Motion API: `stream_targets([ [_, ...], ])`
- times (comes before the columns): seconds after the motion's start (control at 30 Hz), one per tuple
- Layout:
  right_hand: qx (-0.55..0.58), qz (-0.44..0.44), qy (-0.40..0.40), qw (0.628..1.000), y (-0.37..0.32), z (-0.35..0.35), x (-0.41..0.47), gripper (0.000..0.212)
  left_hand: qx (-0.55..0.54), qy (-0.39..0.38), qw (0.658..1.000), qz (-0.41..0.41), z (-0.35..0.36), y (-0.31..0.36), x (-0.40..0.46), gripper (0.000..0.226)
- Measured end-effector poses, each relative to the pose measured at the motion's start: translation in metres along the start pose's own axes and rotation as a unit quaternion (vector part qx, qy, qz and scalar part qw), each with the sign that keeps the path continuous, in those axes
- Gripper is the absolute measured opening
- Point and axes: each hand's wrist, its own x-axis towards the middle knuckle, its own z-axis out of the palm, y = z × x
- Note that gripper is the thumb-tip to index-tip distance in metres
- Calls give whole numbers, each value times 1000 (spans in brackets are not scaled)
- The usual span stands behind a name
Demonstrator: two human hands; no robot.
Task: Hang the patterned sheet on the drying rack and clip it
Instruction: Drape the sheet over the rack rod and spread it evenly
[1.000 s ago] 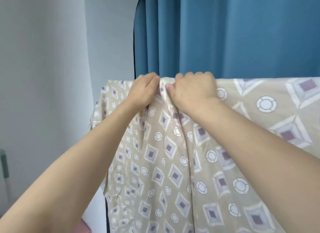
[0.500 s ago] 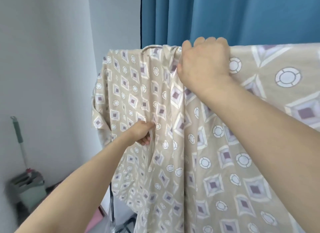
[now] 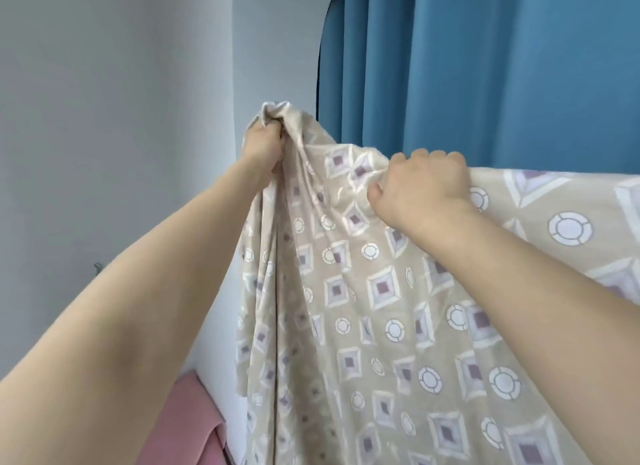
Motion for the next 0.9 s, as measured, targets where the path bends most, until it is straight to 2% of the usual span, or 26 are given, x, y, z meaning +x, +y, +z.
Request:
stream_targets([
  [0.17,14,-7,-31,999,-25,0,24,47,-30,-47,997,48,10,9,39,31],
  [0.3,34,-3,-29,999,-63,16,57,61,23,-78,994,67,19,-8,87,33],
  [0.37,40,-13,-21,999,-86,29,74,64,62,-128,987,71,21,-26,111,32],
  [0.43,49,-29,-23,998,-110,43,93,64,151,-224,960,68,17,-47,133,26],
  [0.5,49,-41,-43,997,-133,59,112,63,300,-309,900,69,12,-64,146,23],
  [0.53,39,-44,-53,997,-144,67,121,59,343,-329,876,79,10,-71,153,23],
  [0.57,24,-48,-56,997,-155,74,130,55,347,-337,869,100,8,-77,160,24],
  [0.63,10,-53,-53,997,-173,83,144,44,279,-336,889,139,1,-93,171,28],
  [0.73,18,-36,-45,998,-191,84,159,31,106,-233,954,154,-29,-138,186,17],
  [0.77,8,-30,-43,999,-194,85,162,27,46,-203,970,125,-41,-162,190,12],
  [0.8,-2,-23,-41,999,-196,86,163,23,13,-192,978,79,-53,-190,191,21],
  [0.83,-8,-14,-39,999,-199,87,164,18,20,-199,979,29,-63,-218,189,37],
  [0.9,-12,-5,-28,1000,-207,93,165,18,110,-241,962,-71,-79,-268,181,65],
])
